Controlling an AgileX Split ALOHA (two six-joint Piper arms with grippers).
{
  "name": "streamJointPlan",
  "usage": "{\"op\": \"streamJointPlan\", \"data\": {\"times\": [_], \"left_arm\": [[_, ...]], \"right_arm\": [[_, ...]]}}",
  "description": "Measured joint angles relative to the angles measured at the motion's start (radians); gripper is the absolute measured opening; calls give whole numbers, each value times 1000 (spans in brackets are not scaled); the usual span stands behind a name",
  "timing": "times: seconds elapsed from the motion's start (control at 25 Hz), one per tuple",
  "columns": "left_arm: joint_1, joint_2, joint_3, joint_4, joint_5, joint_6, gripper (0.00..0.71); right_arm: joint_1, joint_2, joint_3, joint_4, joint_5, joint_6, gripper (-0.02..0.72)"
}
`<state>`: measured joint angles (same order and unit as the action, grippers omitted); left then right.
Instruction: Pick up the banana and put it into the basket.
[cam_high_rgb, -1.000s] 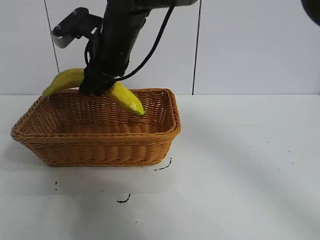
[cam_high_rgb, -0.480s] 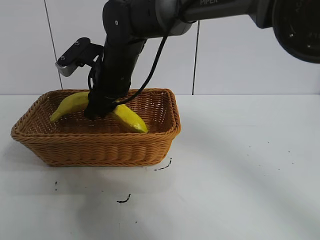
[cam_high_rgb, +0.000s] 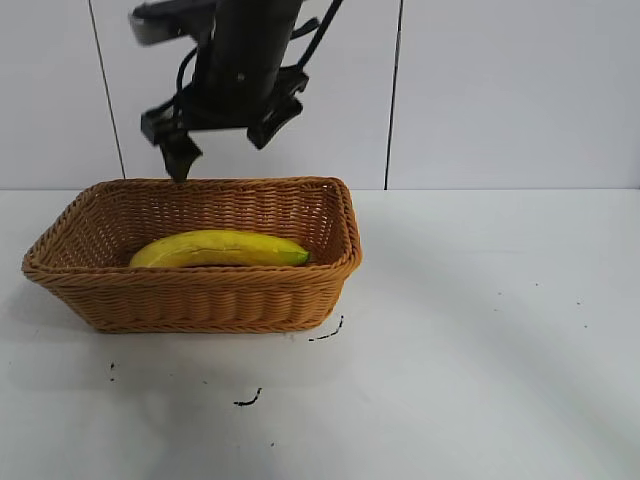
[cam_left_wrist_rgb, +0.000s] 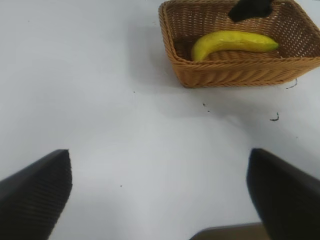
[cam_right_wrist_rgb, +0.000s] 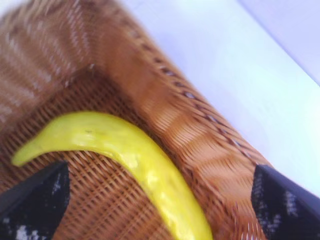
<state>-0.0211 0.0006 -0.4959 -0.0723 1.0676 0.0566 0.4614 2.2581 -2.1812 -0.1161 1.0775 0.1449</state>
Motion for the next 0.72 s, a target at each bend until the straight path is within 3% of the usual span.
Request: {"op": "streamJointPlan", "data": {"times": [0.4,0.56,0.72], "left_arm": [[0,0,0,0,0,0,690],[0,0,0,-1,0,0,690],[0,0,0,-1,0,0,690]], "right_arm": [[-336,0,0,7,117,-64,692],[-436,0,0,71,139,-92,692],[-466,0,0,147,140,-145,692]]}}
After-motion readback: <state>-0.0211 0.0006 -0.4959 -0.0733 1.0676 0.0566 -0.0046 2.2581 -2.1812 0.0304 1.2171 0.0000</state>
